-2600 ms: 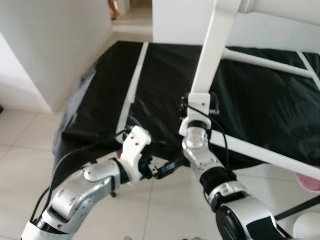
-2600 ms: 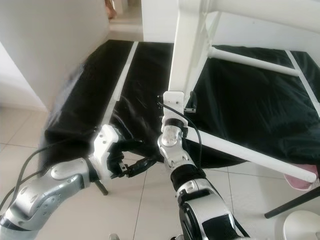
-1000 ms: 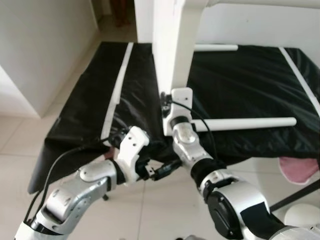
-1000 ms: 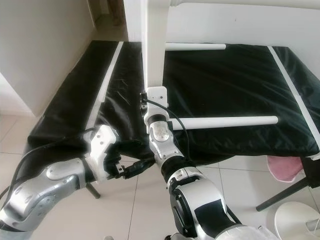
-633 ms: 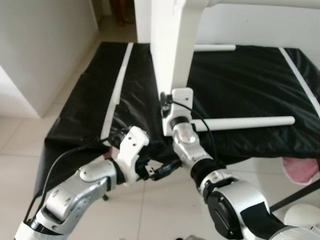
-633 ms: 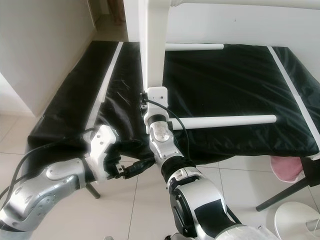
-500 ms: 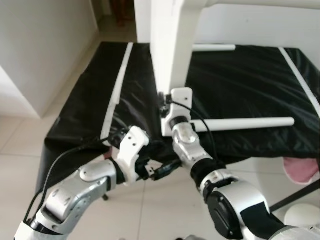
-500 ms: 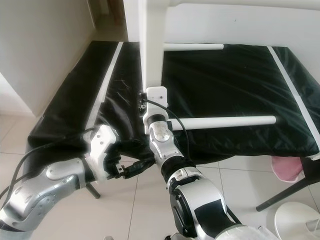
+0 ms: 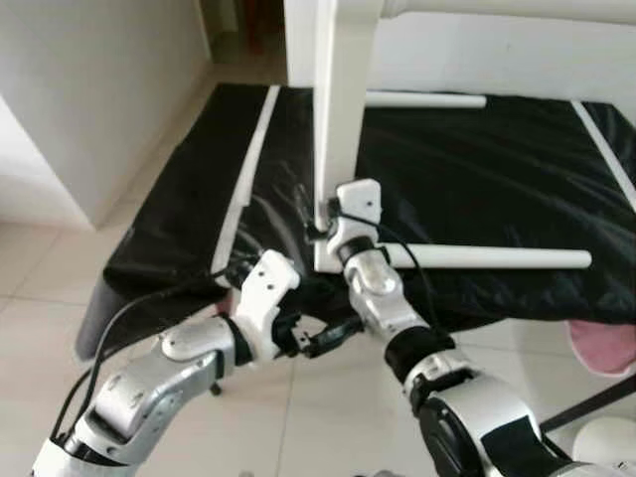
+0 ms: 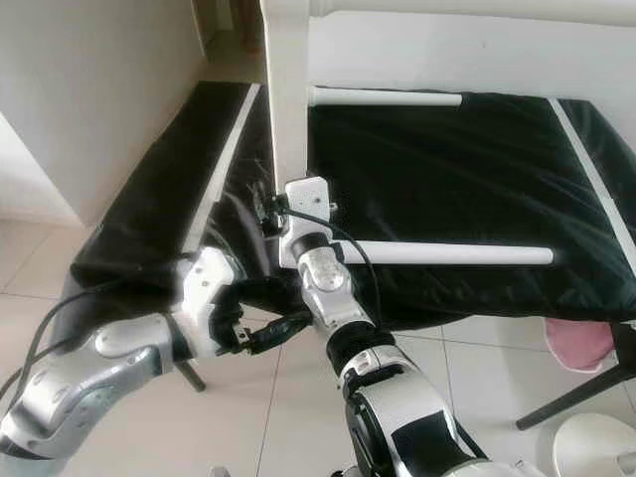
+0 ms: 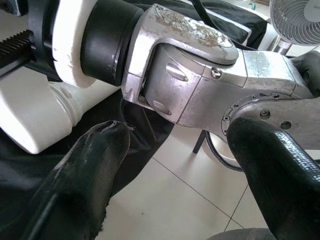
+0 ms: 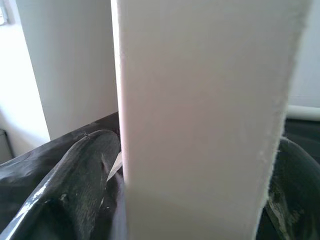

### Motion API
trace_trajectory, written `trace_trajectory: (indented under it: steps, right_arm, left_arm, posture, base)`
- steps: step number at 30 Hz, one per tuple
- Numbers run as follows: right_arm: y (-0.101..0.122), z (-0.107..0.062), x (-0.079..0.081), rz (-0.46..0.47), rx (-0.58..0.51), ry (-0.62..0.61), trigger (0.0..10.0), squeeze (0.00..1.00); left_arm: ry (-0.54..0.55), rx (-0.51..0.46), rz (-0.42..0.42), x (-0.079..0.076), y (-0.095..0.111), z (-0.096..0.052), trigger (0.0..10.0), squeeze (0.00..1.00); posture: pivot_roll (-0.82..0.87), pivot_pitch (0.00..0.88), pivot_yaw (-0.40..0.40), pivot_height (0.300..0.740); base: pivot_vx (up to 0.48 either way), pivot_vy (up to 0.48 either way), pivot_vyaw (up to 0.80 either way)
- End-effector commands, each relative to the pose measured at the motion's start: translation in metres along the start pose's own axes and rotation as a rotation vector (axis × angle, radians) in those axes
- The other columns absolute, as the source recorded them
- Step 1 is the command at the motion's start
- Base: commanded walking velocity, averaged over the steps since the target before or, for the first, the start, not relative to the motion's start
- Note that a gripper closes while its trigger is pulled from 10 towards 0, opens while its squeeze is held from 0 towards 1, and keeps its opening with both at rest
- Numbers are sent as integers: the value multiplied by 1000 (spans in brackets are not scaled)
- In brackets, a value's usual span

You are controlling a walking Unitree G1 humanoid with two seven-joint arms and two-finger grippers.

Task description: Building children table

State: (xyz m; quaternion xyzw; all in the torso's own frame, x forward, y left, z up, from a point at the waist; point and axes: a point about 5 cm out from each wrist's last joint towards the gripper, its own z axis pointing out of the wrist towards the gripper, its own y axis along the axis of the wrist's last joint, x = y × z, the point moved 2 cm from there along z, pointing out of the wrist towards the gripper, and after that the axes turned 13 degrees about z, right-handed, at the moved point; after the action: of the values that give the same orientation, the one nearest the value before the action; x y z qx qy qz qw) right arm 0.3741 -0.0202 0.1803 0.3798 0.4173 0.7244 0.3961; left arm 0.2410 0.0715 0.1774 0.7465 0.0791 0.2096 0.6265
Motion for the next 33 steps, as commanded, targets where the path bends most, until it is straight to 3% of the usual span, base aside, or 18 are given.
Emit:
trace_trajectory:
  steps: [1, 3, 4, 10, 12, 16, 25, 33]
  right_arm:
    - [-18, -15, 37, 113, 21, 39, 10000, 0]
    - [-17, -18, 32, 106, 1, 29, 10000, 0]
    - [-17, -33, 20, 61, -52, -6, 10000, 0]
    - [-19, -51, 11, -3, -85, -3, 10000, 0]
    - [-19, -64, 4, -51, -90, 35, 10000, 0]
    - [-19, -71, -2, -70, -78, 51, 10000, 0]
    - [-10, -91, -33, -126, -30, 53, 10000, 0]
    - [1, -97, -52, -121, -20, -6, 10000, 0]
  left_arm:
    - [-130, -40, 20, -11, 6, 0, 10000, 0]
    - [-130, -41, 21, -11, 6, 0, 10000, 0]
    - [-124, -43, 23, -10, 7, 1, 10000, 0]
    - [-119, -48, 25, -9, 7, 1, 10000, 0]
    - [-120, -52, 27, -9, 8, 2, 10000, 0]
    - [-122, -54, 27, -9, 8, 3, 10000, 0]
    - [-117, -55, 34, -6, 6, 7, 10000, 0]
    - [-65, -38, 59, -3, 2, 9, 10000, 0]
  posture:
    - [88, 29, -13, 740]
    - [84, 34, -12, 740]
    - [76, 42, -10, 740]
    - [66, 47, -7, 740]
    - [54, 50, -3, 740]
    - [49, 52, -2, 740]
    - [24, 53, 3, 740]
    - [21, 52, -1, 740]
  base:
    - [0, 0, 0]
    - [0, 0, 0]
    - [0, 0, 0]
    - [0, 0, 0]
    - [0, 0, 0]
    - [0, 0, 0]
    - [0, 0, 0]
    - [0, 0, 0]
